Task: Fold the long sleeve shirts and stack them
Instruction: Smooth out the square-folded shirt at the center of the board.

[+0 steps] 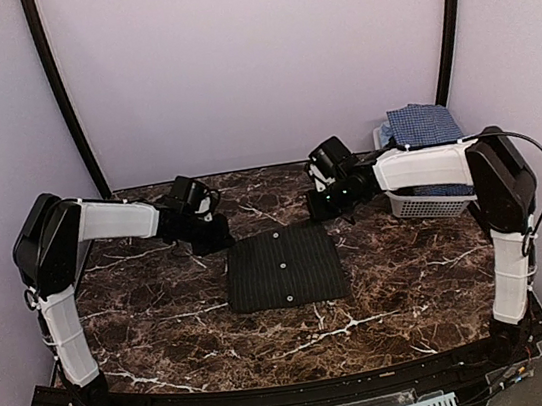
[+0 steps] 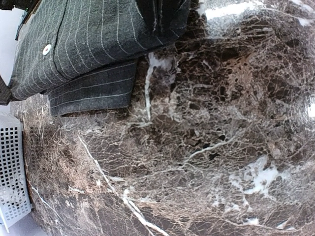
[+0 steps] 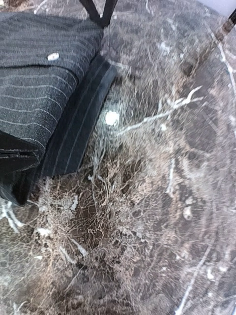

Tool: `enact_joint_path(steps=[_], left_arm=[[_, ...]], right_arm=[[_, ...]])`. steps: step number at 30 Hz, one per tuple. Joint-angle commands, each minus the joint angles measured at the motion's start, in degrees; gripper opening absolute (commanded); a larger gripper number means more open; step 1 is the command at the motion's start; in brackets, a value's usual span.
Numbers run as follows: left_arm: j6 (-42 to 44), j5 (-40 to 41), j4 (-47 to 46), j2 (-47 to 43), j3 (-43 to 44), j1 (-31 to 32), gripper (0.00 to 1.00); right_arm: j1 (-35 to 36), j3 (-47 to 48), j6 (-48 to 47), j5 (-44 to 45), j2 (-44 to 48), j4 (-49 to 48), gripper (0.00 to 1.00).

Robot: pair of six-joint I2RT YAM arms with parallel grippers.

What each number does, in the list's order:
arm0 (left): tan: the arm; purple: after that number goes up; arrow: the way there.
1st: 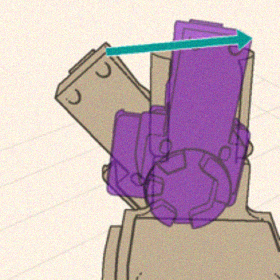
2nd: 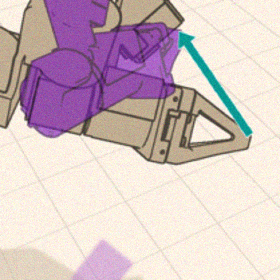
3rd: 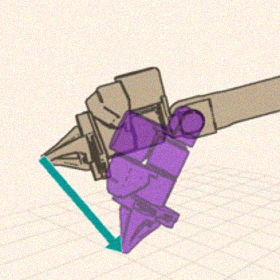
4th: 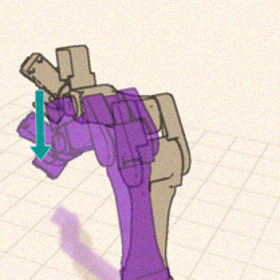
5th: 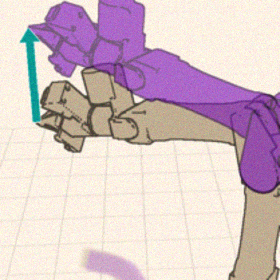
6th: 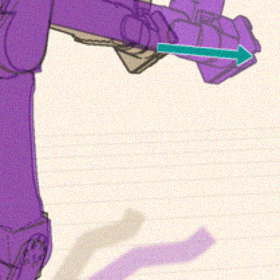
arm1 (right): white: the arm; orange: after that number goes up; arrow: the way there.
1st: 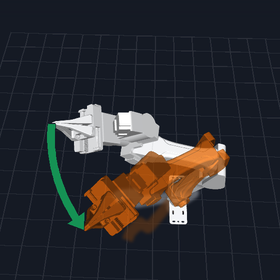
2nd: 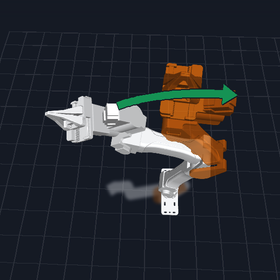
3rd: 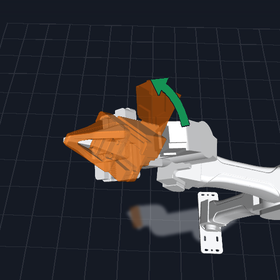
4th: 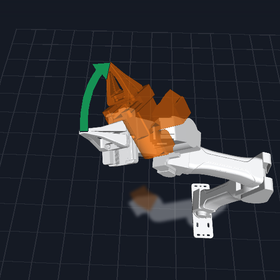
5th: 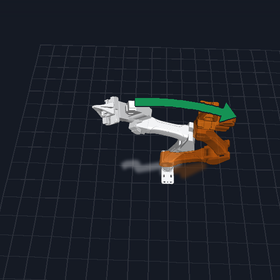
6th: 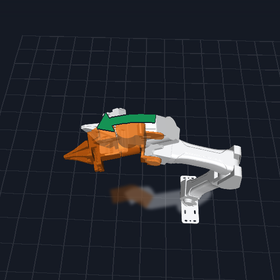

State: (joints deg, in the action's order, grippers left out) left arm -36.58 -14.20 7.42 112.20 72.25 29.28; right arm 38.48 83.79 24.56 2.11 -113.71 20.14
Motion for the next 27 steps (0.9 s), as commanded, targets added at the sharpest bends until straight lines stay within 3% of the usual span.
enact_joint_path(steps=[1, 14, 27], left_arm=[[0.98, 0.14, 1.13, -5.50, 1.49, 1.04, 0.00], [1.89, -0.34, 0.17, -8.08, 3.07, 2.96, 0.00], [2.60, -2.65, -1.84, 0.04, 8.94, 4.53, 0.00]], right_arm=[[1.14, -2.10, 0.88, 1.40, 5.86, -0.79, 0.00], [2.14, -9.75, 3.48, 5.59, 14.34, -0.29, 0.00], [-0.31, -20.31, 7.31, 7.45, 11.40, -3.16, 0.00]])
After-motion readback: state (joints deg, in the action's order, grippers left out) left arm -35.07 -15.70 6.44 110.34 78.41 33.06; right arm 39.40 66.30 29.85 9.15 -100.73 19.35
